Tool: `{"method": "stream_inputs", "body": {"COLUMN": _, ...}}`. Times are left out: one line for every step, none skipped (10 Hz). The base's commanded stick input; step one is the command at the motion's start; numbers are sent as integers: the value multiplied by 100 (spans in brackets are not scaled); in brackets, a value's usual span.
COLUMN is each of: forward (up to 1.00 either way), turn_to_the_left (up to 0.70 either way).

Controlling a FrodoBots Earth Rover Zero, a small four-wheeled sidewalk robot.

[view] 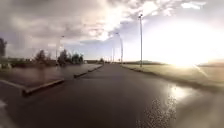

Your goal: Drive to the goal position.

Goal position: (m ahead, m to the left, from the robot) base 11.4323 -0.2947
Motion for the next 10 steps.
{"method": "stream_inputs", "body": {"forward": 70, "turn_to_the_left": 0}}
{"method": "stream_inputs", "body": {"forward": 70, "turn_to_the_left": 0}}
{"method": "stream_inputs", "body": {"forward": 70, "turn_to_the_left": 0}}
{"method": "stream_inputs", "body": {"forward": 70, "turn_to_the_left": 0}}
{"method": "stream_inputs", "body": {"forward": 70, "turn_to_the_left": 0}}
{"method": "stream_inputs", "body": {"forward": 70, "turn_to_the_left": 0}}
{"method": "stream_inputs", "body": {"forward": 70, "turn_to_the_left": 0}}
{"method": "stream_inputs", "body": {"forward": 70, "turn_to_the_left": 0}}
{"method": "stream_inputs", "body": {"forward": 70, "turn_to_the_left": 0}}
{"method": "stream_inputs", "body": {"forward": 70, "turn_to_the_left": 0}}
